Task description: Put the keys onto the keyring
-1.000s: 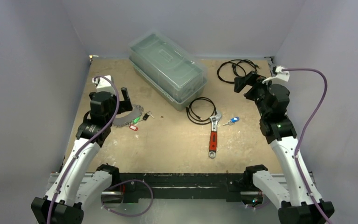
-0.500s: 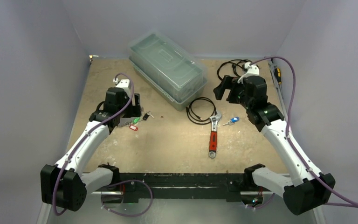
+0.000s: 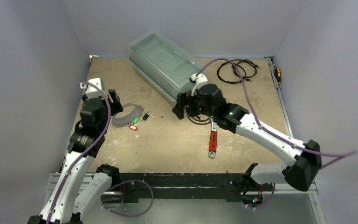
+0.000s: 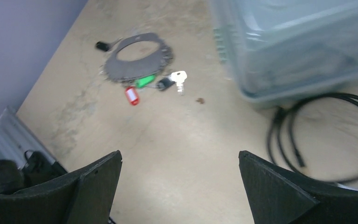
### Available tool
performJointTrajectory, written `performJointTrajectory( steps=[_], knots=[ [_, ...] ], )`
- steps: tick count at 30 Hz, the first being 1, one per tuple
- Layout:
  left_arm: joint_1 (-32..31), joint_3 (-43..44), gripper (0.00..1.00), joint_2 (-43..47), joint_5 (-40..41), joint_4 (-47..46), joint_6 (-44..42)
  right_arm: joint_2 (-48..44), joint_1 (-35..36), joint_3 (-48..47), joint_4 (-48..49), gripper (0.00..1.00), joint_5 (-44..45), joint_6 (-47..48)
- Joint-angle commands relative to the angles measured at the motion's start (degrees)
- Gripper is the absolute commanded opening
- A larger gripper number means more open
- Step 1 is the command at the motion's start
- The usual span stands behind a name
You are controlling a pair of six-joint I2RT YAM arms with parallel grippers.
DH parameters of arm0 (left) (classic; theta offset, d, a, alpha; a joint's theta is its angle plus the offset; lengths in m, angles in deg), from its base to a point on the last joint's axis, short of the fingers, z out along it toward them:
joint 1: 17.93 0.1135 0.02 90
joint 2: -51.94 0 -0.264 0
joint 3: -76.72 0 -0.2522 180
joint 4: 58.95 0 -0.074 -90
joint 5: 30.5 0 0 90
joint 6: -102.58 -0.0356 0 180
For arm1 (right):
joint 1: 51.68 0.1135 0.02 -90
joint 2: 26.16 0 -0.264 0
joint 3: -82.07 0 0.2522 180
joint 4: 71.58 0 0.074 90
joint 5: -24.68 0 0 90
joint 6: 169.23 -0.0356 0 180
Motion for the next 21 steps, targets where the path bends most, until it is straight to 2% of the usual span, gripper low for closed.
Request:
performJointTrajectory(
  steps=[1,5,10,14,21],
  knots=[
    [0.1,0.8,0.66,4.3,9.0,-1.2,0.9,8.4,8.4,-8.9,3.9,0.99,4.2,0.2],
    [0.1,0.0,0.66,10.4,12.0,-2.3,1.0,20.2,11.6,-17.2,5.8,0.98,2.2,1.0],
    [0.0,-0.8,0.66,15.3,15.2,-2.9,0.8,39.3,13.3,-34.9,1.7,0.88,-0.9,3.6],
    [-0.1,-0.4,0.66,15.7,16.0,-2.4,0.4,52.9,13.5,-50.3,-4.2,0.81,-1.0,4.5],
    [-0.1,-0.6,0.66,16.8,15.3,-2.8,0.4,67.9,13.5,-67.4,-5.9,0.62,-2.6,3.4]
  ],
)
